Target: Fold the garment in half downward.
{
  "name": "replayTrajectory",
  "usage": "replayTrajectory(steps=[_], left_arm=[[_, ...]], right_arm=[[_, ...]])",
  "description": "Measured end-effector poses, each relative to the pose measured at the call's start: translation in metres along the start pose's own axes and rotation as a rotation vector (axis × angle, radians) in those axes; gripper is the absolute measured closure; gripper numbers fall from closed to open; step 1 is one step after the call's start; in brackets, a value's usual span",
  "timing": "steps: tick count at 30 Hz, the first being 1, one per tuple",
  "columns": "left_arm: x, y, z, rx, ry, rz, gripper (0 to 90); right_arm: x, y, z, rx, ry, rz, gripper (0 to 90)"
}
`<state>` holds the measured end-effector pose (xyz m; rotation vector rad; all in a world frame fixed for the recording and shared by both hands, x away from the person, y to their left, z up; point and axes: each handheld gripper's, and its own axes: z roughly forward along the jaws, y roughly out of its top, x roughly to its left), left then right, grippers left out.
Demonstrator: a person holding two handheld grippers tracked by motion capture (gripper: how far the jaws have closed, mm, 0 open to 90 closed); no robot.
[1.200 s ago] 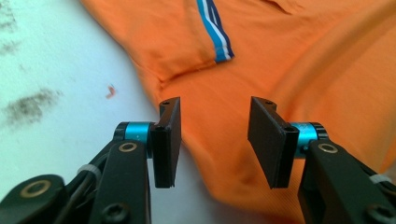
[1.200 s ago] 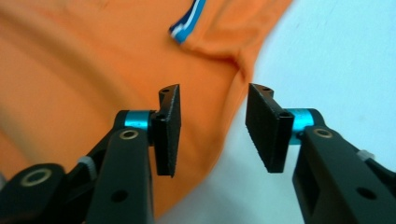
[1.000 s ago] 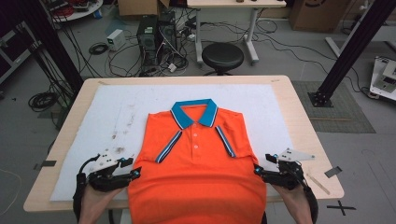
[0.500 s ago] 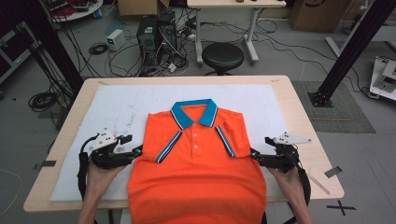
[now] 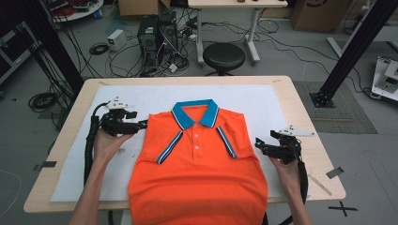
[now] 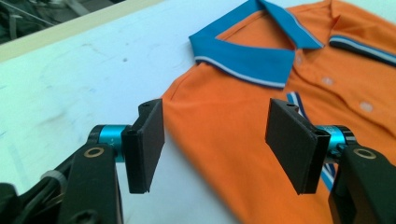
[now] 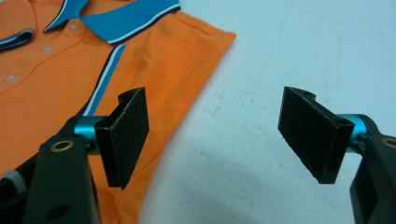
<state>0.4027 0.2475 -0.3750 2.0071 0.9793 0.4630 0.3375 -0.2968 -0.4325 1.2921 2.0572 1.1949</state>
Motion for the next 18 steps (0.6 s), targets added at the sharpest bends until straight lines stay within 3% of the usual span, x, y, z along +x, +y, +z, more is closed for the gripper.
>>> replayTrajectory(steps=[1, 4, 5, 7, 8, 13, 18], left_arm=[[0.0, 0.0, 0.0, 0.0, 0.0, 0.0, 37.8], [0.007, 0.004, 0.02, 0.007, -0.023, -0.008, 39.8], [0.012, 0.002, 0.034, 0.023, -0.022, -0.027, 40.7], [0.016, 0.001, 0.042, 0.049, -0.031, -0.034, 40.7], [0.022, 0.001, 0.053, 0.071, -0.036, -0.056, 40.7], [0.031, 0.001, 0.069, 0.094, -0.026, -0.066, 40.7], [0.041, -0.014, 0.081, 0.109, -0.04, -0.107, 40.7]], right_arm=[[0.0, 0.0, 0.0, 0.0, 0.0, 0.0, 25.4], [-0.001, -0.004, 0.002, -0.003, -0.005, -0.003, 26.1], [-0.002, -0.004, 0.002, -0.003, -0.003, -0.004, 26.1], [-0.001, -0.004, 0.002, -0.007, -0.004, -0.006, 26.2], [-0.001, -0.004, 0.002, -0.003, -0.007, -0.011, 26.7], [0.0, -0.005, 0.006, 0.021, 0.005, -0.019, 26.7], [-0.001, -0.005, 0.006, 0.029, 0.005, -0.009, 26.7]])
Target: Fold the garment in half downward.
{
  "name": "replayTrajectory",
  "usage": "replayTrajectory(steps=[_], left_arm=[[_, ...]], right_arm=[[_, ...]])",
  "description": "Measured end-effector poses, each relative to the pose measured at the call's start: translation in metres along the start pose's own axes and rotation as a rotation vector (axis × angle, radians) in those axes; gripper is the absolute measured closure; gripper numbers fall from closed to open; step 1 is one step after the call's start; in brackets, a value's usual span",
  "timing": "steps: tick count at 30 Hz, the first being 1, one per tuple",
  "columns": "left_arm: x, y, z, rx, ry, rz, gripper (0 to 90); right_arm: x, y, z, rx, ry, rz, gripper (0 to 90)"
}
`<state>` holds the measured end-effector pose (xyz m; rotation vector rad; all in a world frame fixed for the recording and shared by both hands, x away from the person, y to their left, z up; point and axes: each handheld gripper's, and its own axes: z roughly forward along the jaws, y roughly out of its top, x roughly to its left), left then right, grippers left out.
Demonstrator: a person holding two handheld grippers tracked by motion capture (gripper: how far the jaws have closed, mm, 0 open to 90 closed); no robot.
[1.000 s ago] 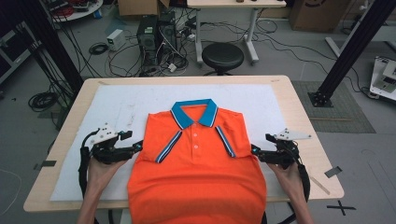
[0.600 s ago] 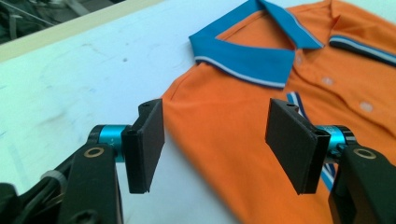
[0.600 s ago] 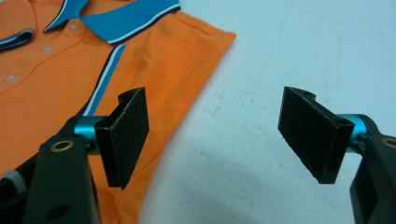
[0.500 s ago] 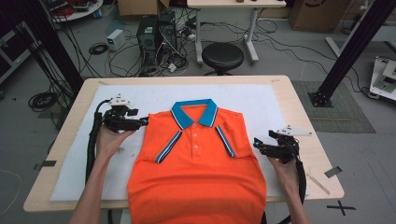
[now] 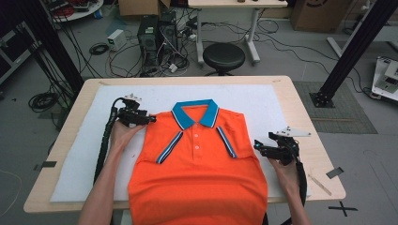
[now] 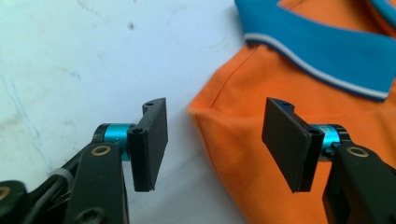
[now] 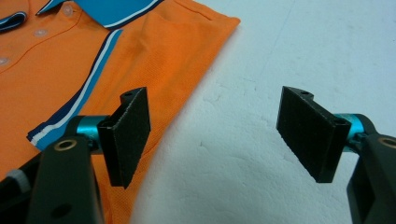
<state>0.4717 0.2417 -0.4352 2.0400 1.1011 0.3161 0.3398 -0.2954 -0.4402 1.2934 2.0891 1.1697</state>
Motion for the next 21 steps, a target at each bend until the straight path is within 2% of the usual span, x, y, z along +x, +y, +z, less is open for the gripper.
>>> replayTrajectory(steps=[7, 10, 11, 12, 15, 16, 18, 21], left_arm=[[0.0, -0.01, 0.005, -0.02, 0.005, 0.017, 44.8], [-0.004, -0.01, 0.007, -0.034, 0.018, 0.04, 45.3], [-0.004, -0.01, 0.007, -0.034, 0.018, 0.04, 46.3], [-0.006, -0.01, 0.008, -0.026, 0.038, 0.055, 46.9], [-0.008, -0.011, 0.009, -0.023, 0.042, 0.066, 48.9], [-0.007, -0.011, 0.009, -0.023, 0.038, 0.064, 48.9], [-0.005, -0.012, 0.008, -0.031, 0.028, 0.048, 54.9], [-0.003, -0.012, 0.008, -0.039, 0.036, 0.025, 63.6]], right_arm=[[0.001, 0.0, 0.001, 0.0, -0.007, -0.015, 27.1], [0.001, 0.0, 0.001, 0.001, -0.013, -0.009, 27.1], [0.001, 0.0, 0.001, 0.003, -0.011, -0.005, 27.1], [0.001, 0.0, 0.001, 0.002, -0.015, -0.012, 27.2], [0.001, -0.001, 0.002, 0.006, -0.014, -0.017, 27.2], [0.001, -0.001, 0.002, 0.006, -0.014, -0.017, 27.2], [0.002, -0.001, 0.002, 0.015, -0.014, -0.014, 27.2], [0.003, -0.001, 0.002, 0.015, -0.017, -0.017, 27.2]])
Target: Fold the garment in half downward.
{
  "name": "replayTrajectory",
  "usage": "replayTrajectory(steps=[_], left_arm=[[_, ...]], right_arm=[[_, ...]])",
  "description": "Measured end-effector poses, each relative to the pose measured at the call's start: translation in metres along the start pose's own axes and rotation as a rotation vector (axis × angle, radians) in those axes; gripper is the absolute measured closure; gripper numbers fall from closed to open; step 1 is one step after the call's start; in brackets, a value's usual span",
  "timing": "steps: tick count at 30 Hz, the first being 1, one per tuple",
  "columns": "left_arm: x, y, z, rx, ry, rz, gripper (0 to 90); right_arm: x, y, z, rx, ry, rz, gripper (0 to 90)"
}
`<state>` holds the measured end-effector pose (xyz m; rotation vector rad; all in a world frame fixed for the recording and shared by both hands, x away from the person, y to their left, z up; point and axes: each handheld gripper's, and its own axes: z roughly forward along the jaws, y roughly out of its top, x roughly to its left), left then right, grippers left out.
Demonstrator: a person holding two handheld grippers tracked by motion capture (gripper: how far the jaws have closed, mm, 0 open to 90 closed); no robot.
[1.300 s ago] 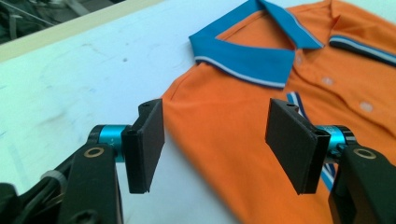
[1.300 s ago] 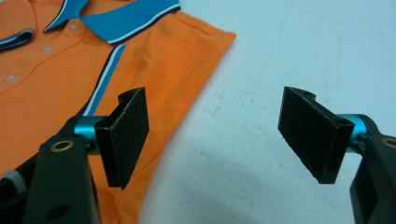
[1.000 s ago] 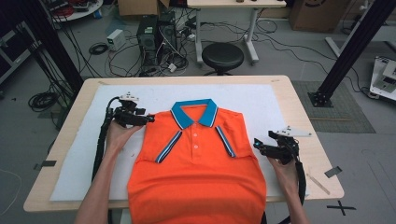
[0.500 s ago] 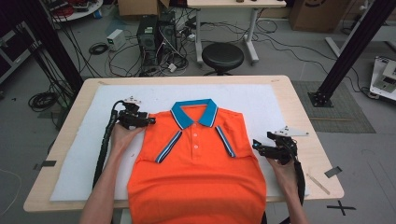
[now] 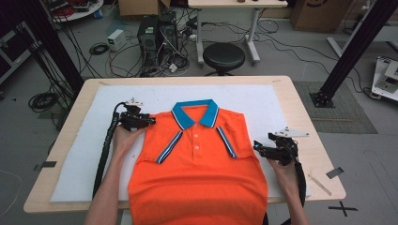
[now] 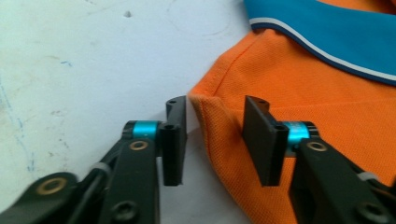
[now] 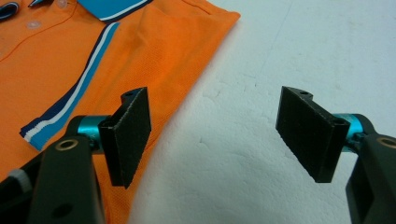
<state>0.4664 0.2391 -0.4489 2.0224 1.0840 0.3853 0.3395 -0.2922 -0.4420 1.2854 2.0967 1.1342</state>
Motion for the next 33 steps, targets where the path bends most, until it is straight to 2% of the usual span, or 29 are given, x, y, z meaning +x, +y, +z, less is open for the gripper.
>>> replayTrajectory(steps=[2, 3, 4, 5, 7, 10, 13, 18, 22, 23, 28, 29, 30, 31, 32, 33], left_arm=[[0.0, -0.001, -0.001, -0.007, 0.004, -0.013, 69.5], [0.0, -0.001, -0.001, -0.007, 0.004, -0.013, 75.3], [0.0, -0.001, -0.001, -0.009, -0.01, -0.005, 75.3], [-0.002, -0.002, -0.001, -0.01, 0.006, 0.013, 82.8], [-0.006, -0.002, -0.001, -0.015, 0.025, 0.04, 83.4], [-0.004, -0.003, -0.001, -0.017, 0.015, 0.023, 83.9], [-0.003, -0.003, -0.001, -0.017, 0.01, 0.012, 83.8], [-0.002, -0.003, -0.001, -0.019, 0.005, 0.003, 83.8], [-0.002, -0.003, -0.001, -0.02, 0.006, 0.003, 83.7], [-0.002, -0.003, -0.001, -0.02, 0.005, 0.003, 83.7], [-0.002, -0.003, -0.001, -0.02, 0.005, 0.003, 83.5], [-0.002, -0.003, -0.001, -0.021, 0.004, 0.001, 83.5], [-0.002, -0.003, -0.001, -0.021, 0.003, 0.0, 83.5], [-0.002, -0.003, -0.001, -0.021, 0.004, 0.002, 83.5], [-0.002, -0.003, -0.001, -0.021, 0.004, 0.002, 83.5], [-0.002, -0.003, -0.001, -0.02, 0.003, 0.001, 83.5]], right_arm=[[0.0, 0.0, 0.0, 0.003, 0.0, 0.0, 27.2], [0.0, 0.0, 0.0, 0.004, -0.001, 0.002, 27.2], [0.0, 0.0, 0.0, 0.004, -0.001, 0.002, 27.2], [0.0, 0.0, 0.001, 0.004, -0.002, -0.002, 27.2], [0.0, 0.0, 0.001, 0.004, -0.002, -0.003, 27.2], [0.0, 0.0, 0.002, 0.009, 0.0, -0.005, 27.2], [-0.003, 0.002, 0.002, 0.016, 0.009, 0.018, 27.2], [-0.005, 0.009, 0.009, 0.03, 0.04, 0.007, 27.1], [-0.012, 0.03, 0.021, 0.046, 0.036, 0.019, 27.1], [-0.017, 0.044, 0.028, 0.04, 0.056, 0.041, 27.2], [-0.029, 0.077, 0.058, 0.087, 0.066, 0.035, 27.7], [-0.029, 0.077, 0.058, 0.087, 0.066, 0.035, 27.7], [-0.031, 0.082, 0.066, 0.1, 0.072, 0.04, 28.1], [-0.036, 0.087, 0.081, 0.114, 0.091, 0.061, 29.1], [-0.037, 0.088, 0.088, 0.11, 0.107, 0.085, 29.2], [-0.037, 0.088, 0.088, 0.11, 0.107, 0.085, 29.2]])
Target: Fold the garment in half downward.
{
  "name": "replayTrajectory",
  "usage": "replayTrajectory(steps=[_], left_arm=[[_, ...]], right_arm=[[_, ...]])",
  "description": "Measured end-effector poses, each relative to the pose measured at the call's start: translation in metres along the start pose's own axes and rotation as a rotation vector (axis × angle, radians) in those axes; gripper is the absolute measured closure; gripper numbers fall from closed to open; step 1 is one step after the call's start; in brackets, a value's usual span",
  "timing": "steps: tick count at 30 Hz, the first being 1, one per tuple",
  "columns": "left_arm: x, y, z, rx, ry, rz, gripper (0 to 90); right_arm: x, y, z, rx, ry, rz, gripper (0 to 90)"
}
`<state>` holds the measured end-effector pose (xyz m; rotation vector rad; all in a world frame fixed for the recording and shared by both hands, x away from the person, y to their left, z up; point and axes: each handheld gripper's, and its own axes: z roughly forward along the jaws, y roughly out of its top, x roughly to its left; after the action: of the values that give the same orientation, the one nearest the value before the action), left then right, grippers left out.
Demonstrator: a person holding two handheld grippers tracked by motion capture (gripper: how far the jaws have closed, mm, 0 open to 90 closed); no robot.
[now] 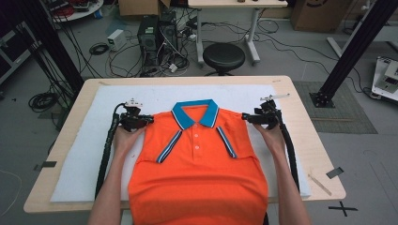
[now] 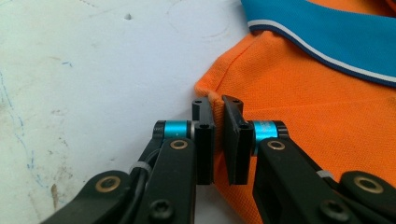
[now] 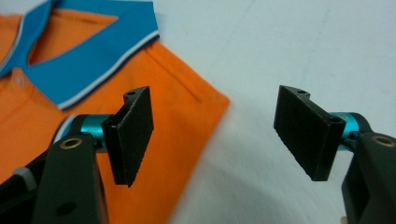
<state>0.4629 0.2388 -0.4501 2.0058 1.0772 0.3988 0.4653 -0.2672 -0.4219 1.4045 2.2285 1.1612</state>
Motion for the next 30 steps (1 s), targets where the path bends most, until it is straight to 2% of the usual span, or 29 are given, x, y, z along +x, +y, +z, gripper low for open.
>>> replayTrajectory(steps=[1, 2, 6, 8, 9, 10, 13, 16, 19, 21, 25, 30], left_arm=[[0.0, 0.0, 0.0, -0.002, 0.0, 0.0, 83.5], [0.0, 0.0, 0.0, -0.001, 0.0, 0.0, 83.5], [0.0, 0.0, 0.0, -0.001, 0.0, 0.0, 83.5], [0.0, 0.0, 0.0, -0.001, 0.0, 0.0, 83.5], [0.0, 0.0, 0.0, -0.001, 0.0, 0.0, 83.5], [0.0, 0.0, 0.0, -0.002, 0.001, 0.0, 83.5], [0.0, 0.0, 0.0, 0.001, 0.003, 0.003, 83.5], [0.0, 0.0, 0.0, 0.001, 0.002, 0.004, 83.5], [0.0, 0.0, 0.0, 0.001, 0.002, 0.004, 83.5], [0.0, 0.0, 0.0, 0.001, 0.001, 0.005, 83.5], [0.0, 0.0, 0.0, 0.004, 0.001, 0.012, 83.6], [0.0, 0.0, 0.0, 0.002, -0.001, 0.007, 83.6]], right_arm=[[-0.003, 0.001, 0.011, -0.001, 0.022, 0.015, 29.2], [-0.003, 0.001, 0.011, -0.001, 0.022, 0.015, 29.2], [-0.002, -0.003, 0.029, 0.041, 0.01, -0.004, 29.3], [-0.001, -0.003, 0.03, 0.062, -0.007, -0.021, 29.4], [0.002, -0.003, 0.031, 0.086, -0.037, -0.058, 29.4], [0.002, -0.004, 0.032, 0.099, -0.046, -0.064, 29.4], [0.003, -0.005, 0.033, 0.101, -0.058, -0.073, 30.0], [0.009, -0.006, 0.035, 0.112, -0.105, -0.113, 30.9], [0.012, -0.006, 0.035, 0.113, -0.118, -0.11, 31.5], [0.012, -0.006, 0.035, 0.108, -0.112, -0.114, 34.2], [0.015, -0.006, 0.035, 0.1, -0.095, -0.116, 45.5], [0.015, -0.006, 0.036, 0.083, -0.093, -0.106, 52.3]])
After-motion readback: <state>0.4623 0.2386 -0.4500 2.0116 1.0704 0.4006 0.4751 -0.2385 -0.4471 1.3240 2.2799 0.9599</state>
